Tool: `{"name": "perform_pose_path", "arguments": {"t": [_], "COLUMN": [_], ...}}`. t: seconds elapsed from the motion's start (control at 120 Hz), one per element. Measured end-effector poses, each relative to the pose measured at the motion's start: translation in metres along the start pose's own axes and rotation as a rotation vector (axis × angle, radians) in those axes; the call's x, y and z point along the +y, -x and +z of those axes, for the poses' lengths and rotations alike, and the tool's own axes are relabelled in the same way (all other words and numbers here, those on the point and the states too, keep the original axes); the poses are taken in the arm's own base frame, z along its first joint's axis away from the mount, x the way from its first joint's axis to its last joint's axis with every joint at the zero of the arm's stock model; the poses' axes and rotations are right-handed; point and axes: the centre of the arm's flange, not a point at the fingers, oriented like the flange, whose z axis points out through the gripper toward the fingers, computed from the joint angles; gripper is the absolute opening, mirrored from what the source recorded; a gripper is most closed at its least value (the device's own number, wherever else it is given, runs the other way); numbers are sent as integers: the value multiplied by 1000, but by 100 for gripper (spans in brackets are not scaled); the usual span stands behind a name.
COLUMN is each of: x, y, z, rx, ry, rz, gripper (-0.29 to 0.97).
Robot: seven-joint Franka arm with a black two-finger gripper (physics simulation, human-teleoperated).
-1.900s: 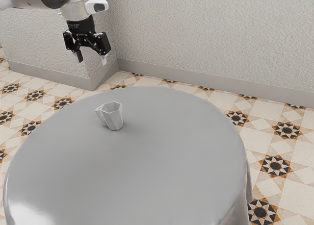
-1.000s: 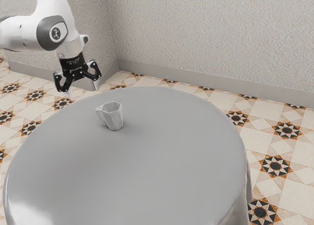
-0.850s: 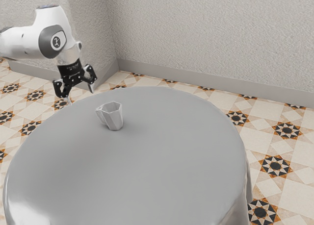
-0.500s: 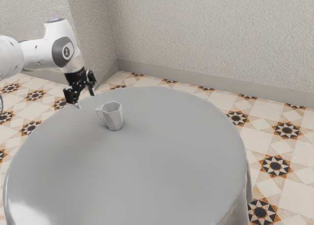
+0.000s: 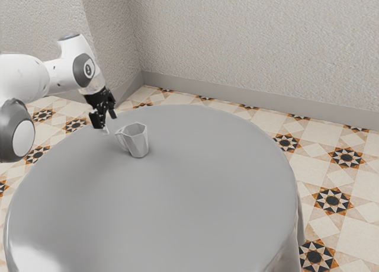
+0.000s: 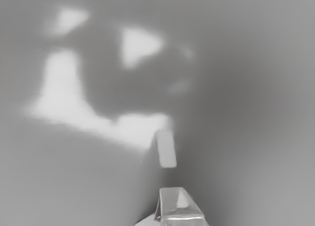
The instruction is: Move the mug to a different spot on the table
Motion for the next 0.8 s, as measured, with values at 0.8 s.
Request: {"name": "perform_pose_path", "arguments": {"t": [0.8], "x": [17], "y": [-2], "z": [61], "rx": [-35], "ry": [5], "rz": [-110], "gripper": [67]}}
